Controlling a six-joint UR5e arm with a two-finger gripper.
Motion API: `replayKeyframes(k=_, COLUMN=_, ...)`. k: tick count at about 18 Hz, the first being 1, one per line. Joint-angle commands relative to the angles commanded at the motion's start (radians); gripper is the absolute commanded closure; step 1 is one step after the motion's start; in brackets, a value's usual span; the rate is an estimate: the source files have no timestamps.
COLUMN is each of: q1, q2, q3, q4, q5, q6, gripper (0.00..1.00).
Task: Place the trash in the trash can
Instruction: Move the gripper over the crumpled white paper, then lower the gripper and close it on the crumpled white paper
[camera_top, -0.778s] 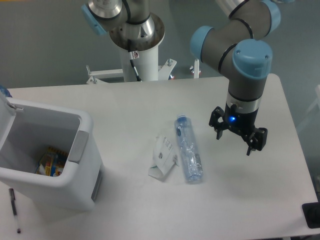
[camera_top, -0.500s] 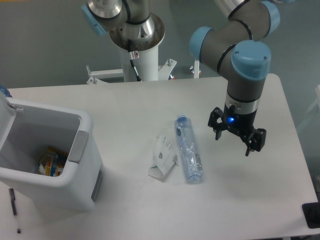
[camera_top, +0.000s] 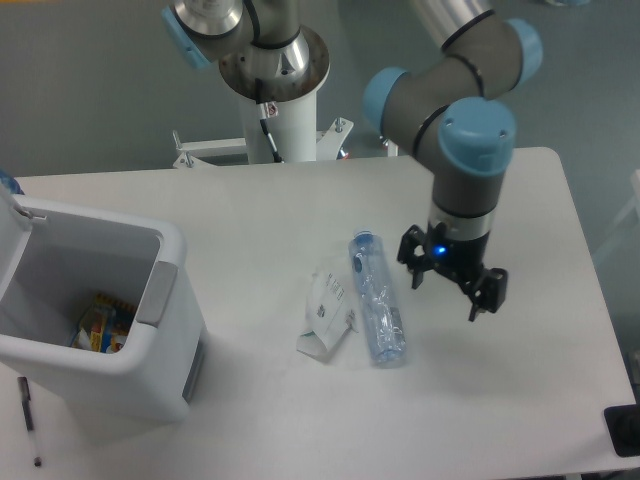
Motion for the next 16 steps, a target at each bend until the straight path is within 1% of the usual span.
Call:
replayKeyframes(k=4, q1=-0.064, q2=0.006, q3=-0.003, q4=-0.009, q5=0.0, q6=-0.066, gripper=0.0)
replayKeyframes(k=5, q1=-0.084, q2=0.009, q3=-0.017, q4=-0.011, q5=-0.002, q6=-0.095, gripper=0.0)
replayKeyframes(k=7, q1=-0.121, q2=0.02, q3=-0.064, q4=-0.005, q5=0.0, q6=-0.146, gripper=0.0)
replayKeyframes(k=10, q1=-0.163, q2=0.043, q3=-0.115, q4=-0.003, q5=0.0, q6=-0.151, gripper=0.0)
replayKeyframes(k=13, q1=-0.172, q2=0.054, q3=-0.172, q4=0.006, q5=0.005, q6=-0.145, gripper=0.0)
replayKeyframes(k=16, q1=-0.186, q2=0.051, q3=-0.189, q4=0.008, q5=0.006, q6=-0.146, gripper=0.0)
